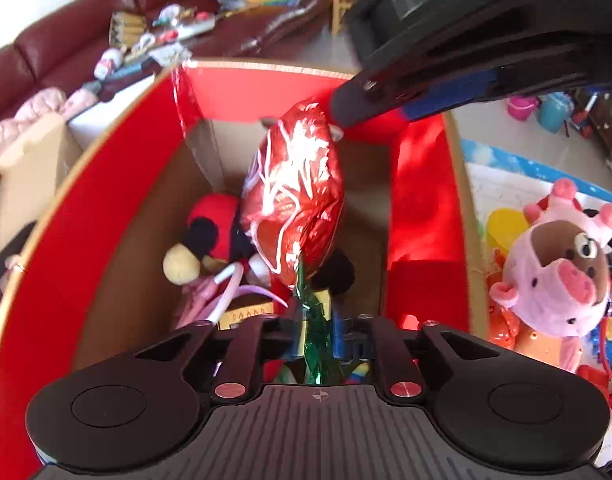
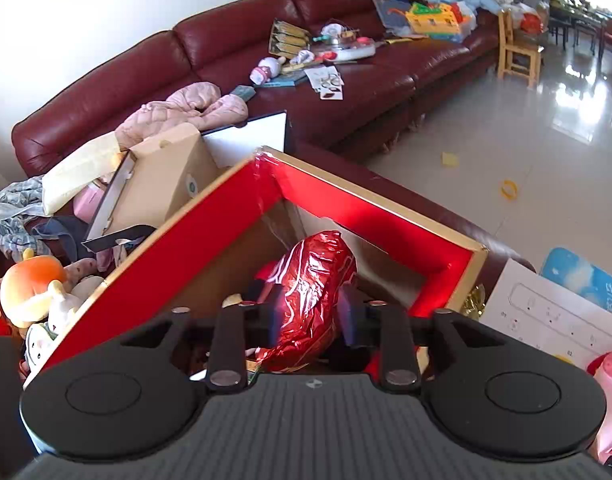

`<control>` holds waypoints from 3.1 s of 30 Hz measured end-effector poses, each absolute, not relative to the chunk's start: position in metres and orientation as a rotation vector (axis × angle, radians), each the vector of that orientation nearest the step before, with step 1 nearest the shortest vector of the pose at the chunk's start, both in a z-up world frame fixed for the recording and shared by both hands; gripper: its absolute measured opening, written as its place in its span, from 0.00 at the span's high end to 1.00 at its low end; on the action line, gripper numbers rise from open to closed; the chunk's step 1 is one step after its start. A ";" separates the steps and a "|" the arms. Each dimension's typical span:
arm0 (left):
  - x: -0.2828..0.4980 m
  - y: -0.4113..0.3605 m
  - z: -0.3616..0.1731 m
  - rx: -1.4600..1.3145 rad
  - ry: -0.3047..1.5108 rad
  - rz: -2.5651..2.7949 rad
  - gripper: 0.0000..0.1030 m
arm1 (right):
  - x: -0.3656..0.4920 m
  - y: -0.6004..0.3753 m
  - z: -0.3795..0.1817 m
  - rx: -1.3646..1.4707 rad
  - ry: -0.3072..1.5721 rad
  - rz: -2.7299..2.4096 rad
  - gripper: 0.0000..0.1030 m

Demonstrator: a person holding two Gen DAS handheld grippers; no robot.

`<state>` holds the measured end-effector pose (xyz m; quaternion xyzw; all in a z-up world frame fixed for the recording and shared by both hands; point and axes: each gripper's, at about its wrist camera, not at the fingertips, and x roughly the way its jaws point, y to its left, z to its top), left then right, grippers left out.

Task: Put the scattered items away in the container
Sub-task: 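Carry the balloon over the red cardboard box and open both tools, then move both tools back from the box to the toy pile, then grasp the red headband with the left tool while the right tool grips its bow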

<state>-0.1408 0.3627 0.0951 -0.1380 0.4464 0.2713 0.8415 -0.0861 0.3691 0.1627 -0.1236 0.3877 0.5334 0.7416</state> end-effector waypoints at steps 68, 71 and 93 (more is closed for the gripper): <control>0.004 0.053 -0.005 0.032 0.992 0.102 0.07 | 0.039 -0.067 0.039 -0.085 0.978 0.501 0.28; 0.013 0.054 -0.021 0.011 1.026 0.120 0.07 | 0.042 -0.072 0.029 -0.061 1.009 0.505 0.31; 0.061 0.053 -0.056 0.000 1.096 0.147 0.23 | 0.056 -0.055 0.015 -0.141 0.981 0.560 0.57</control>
